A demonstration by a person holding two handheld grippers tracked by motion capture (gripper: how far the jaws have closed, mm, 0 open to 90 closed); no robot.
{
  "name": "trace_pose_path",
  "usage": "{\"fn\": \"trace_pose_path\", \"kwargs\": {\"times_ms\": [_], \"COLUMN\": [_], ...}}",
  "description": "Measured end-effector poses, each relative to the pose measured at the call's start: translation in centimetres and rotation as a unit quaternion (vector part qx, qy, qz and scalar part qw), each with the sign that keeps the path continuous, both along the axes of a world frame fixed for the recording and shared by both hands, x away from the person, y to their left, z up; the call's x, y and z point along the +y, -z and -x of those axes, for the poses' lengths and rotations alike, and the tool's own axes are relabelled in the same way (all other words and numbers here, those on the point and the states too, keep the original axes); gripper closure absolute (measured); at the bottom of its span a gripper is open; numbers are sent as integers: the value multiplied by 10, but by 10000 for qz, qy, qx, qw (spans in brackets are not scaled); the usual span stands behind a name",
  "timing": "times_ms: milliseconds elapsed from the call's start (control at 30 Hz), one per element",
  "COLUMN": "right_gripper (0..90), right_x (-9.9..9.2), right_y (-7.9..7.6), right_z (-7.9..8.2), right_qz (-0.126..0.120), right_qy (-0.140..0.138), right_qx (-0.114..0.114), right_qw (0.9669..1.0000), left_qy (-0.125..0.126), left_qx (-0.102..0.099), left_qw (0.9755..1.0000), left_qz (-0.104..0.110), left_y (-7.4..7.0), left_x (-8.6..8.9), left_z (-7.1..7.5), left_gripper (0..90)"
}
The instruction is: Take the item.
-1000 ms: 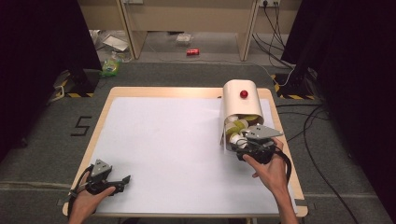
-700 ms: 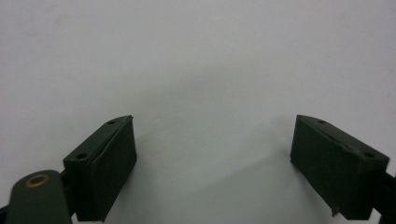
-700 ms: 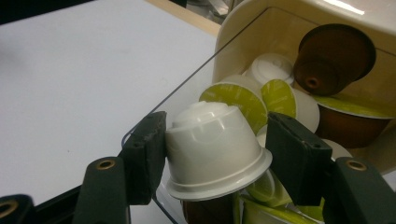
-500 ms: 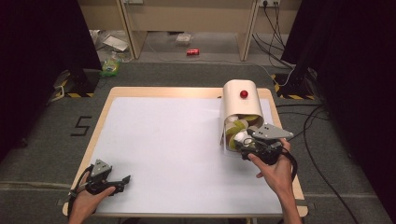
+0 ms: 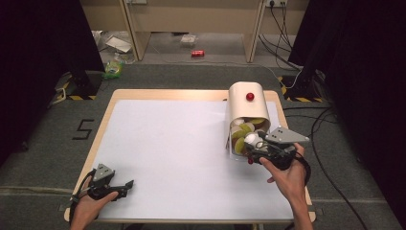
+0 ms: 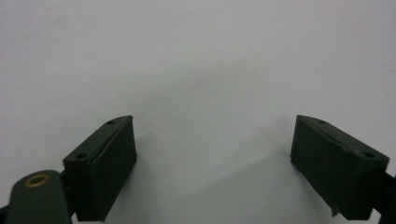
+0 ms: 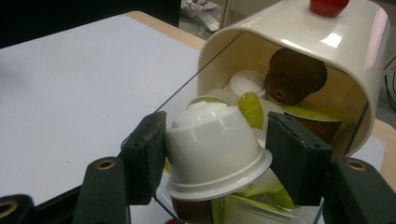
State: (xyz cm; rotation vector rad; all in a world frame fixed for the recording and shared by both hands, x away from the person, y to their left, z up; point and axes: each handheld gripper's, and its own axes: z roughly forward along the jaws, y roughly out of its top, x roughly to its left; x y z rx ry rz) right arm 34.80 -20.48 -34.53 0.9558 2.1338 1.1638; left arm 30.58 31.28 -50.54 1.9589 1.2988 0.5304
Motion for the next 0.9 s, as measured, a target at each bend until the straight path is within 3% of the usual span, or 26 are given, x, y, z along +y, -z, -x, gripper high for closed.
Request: {"fn": "trace_pose_path", "kwargs": {"times_ms": [900], "right_gripper": [401], "right_x": [-29], "right_y": [-7], "right_z": [14], "right_qz": [-193], "right_qy": [249], "right_qx": [-80], "right_qw": [9995], "left_qy": [0], "left_qx": [7], "left_qw": [10000], "left_qz": [30], "left_y": [0], "left_x": [1], "left_z": [0], "left_gripper": [135]}}
